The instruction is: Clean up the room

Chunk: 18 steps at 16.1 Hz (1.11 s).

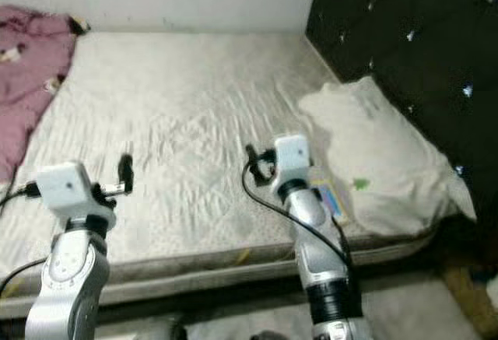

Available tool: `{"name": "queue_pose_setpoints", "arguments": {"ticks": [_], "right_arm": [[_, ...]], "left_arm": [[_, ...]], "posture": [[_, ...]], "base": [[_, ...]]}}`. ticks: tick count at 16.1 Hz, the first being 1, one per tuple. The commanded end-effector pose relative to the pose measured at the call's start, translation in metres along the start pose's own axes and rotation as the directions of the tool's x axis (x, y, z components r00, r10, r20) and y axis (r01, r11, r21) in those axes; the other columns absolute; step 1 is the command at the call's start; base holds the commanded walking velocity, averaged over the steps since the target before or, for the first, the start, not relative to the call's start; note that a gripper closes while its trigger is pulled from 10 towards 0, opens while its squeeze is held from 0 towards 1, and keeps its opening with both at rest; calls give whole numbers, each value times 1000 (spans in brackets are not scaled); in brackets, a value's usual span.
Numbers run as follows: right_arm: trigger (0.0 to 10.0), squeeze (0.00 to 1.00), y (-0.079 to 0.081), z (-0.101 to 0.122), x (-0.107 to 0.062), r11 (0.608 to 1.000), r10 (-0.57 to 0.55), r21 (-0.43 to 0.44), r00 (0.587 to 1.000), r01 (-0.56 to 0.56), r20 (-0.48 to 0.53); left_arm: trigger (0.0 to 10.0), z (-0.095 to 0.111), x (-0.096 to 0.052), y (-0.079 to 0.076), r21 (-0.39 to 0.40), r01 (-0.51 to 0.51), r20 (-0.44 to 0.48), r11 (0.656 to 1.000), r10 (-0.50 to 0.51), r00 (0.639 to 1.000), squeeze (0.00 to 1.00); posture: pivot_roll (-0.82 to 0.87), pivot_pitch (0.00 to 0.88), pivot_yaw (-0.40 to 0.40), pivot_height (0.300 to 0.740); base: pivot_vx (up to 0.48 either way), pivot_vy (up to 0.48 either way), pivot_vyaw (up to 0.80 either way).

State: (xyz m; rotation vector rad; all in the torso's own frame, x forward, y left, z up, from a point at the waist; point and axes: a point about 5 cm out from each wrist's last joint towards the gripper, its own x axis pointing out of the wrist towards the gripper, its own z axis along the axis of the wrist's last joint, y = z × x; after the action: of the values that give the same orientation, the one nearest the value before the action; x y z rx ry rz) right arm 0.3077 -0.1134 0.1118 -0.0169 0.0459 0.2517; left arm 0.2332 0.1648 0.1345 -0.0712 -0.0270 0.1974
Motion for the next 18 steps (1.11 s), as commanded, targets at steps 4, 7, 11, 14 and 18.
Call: {"name": "queue_pose_setpoints", "arguments": {"ticks": [4,7,11,14,18], "right_arm": [[10000,0,5,8,3,1000,17,9,999,-17,30],[10000,0,5,8,4,1000,16,7,999,-16,30],[10000,0,4,9,6,1000,11,5,999,-11,36],[10000,0,4,11,8,1000,10,0,999,-10,43],[10000,0,2,13,11,1000,-5,-6,998,5,55]], "left_arm": [[10000,0,1,3,12,-17,0,1000,17,1000,0],[10000,1,3,4,3,-22,1,1000,22,1000,0],[10000,1,6,1,7,-1,-1,1000,1,1000,0],[10000,-1,8,-6,-10,58,-14,998,-58,998,0],[10000,2,13,-7,-8,67,-7,998,-68,998,0]], "posture": [[90,0,-76,740],[89,0,-74,740],[89,0,-72,740],[85,0,-71,740],[81,0,-64,740]], "base": [[0,480,0],[0,480,0],[0,480,0],[0,480,0],[0,480,0]]}}
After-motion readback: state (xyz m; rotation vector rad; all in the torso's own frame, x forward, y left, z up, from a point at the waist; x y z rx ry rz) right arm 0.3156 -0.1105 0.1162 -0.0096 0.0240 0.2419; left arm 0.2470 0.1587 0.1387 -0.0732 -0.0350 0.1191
